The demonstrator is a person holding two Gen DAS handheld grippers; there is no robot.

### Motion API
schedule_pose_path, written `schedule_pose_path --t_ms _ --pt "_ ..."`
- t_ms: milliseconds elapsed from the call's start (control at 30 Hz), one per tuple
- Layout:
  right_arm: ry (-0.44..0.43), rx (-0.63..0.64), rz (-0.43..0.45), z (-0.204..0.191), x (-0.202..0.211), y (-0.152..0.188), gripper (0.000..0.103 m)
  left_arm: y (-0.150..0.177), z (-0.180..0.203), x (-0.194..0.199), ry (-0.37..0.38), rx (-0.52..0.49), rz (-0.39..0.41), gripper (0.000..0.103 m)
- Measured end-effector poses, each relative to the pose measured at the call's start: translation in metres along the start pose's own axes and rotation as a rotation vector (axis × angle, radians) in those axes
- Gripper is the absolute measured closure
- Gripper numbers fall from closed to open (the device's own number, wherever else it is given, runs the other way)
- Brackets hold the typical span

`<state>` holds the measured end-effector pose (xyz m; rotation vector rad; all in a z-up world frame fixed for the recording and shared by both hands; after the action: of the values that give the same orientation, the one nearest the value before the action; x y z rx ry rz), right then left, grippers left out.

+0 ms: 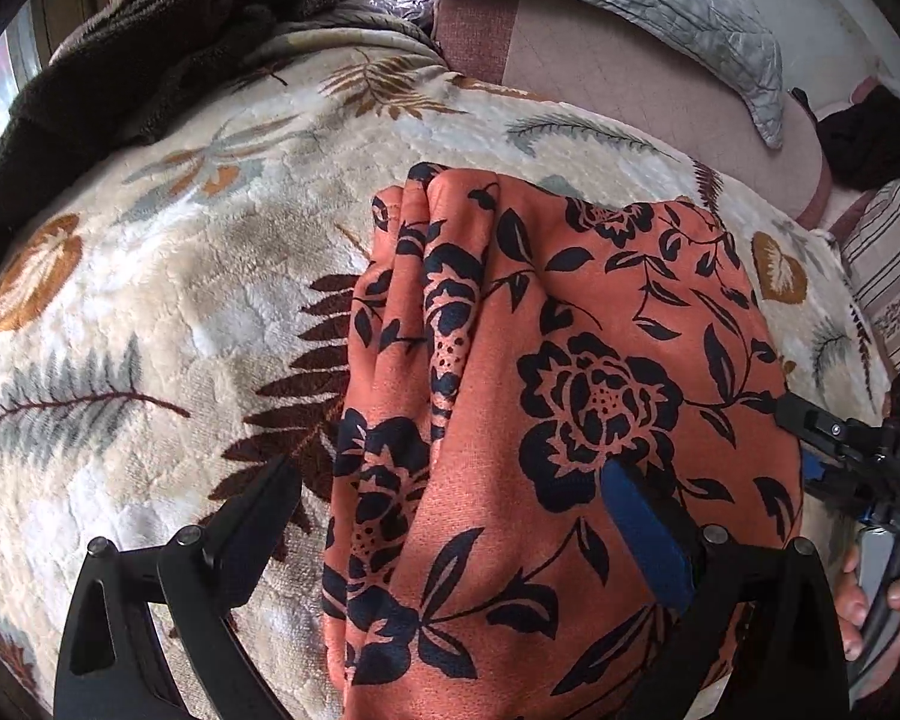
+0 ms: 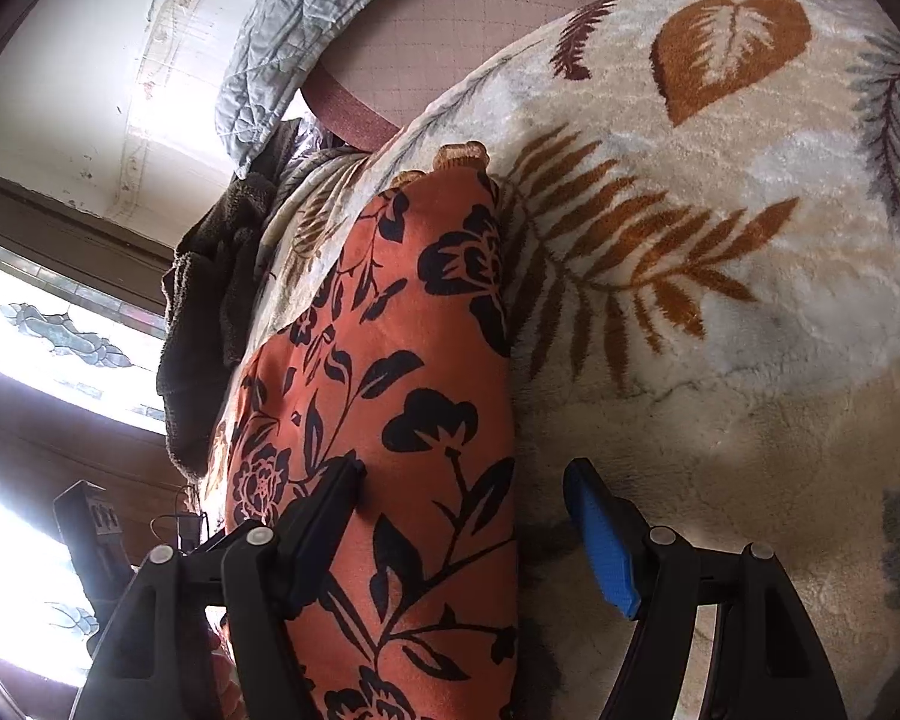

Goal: Fold small clothes

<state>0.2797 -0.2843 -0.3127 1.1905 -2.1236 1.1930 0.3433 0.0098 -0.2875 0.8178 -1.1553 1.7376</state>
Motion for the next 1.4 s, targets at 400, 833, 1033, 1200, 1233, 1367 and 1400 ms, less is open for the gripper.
schedule_pose_path --t_ms 400,833,1033,1200,1233,1367,1400 --pt "-0.1 -0.027 0.0 0.001 -0.014 -0.003 0.026 -0.001 -0.014 -0.019 0.22 0.137 -0.159 0.003" --pt "-0.197 -0.023 -0.002 -0.016 -0.038 0.0 0.044 0.002 0.016 -0.023 0.155 0.073 -0.098 0.021" --pt "-0.193 -0.012 0.011 -0.021 -0.04 -0.001 0.054 0.001 0.018 -0.017 0.119 0.06 -0.056 0.038" --pt "-0.198 0.026 0.041 -0.028 -0.03 -0.003 0.06 0.006 0.03 -0.003 0.073 0.015 0.007 0.055" --pt "-0.202 0.035 0.048 -0.03 -0.027 -0.003 0.061 0.007 0.034 0.0 0.065 0.004 0.018 0.056" --pt "-0.209 0.082 0.079 -0.039 -0.011 -0.005 0.062 0.01 0.045 0.013 0.049 -0.024 0.05 0.059" --pt "-0.208 0.092 0.086 -0.04 -0.007 -0.006 0.062 0.012 0.048 0.016 0.047 -0.031 0.054 0.06"
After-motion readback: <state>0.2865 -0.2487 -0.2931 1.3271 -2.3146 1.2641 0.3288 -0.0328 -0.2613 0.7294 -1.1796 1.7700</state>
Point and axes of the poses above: each gripper's, at about its wrist camera, not at the fingertips, and x roughly against the way its jaws point, z to its right, y to its underside, the point moved 2 cm from there along -x, roughly the way its jaws point, and after that the axes turned 15 degrees about x, right-handed, at the moved point
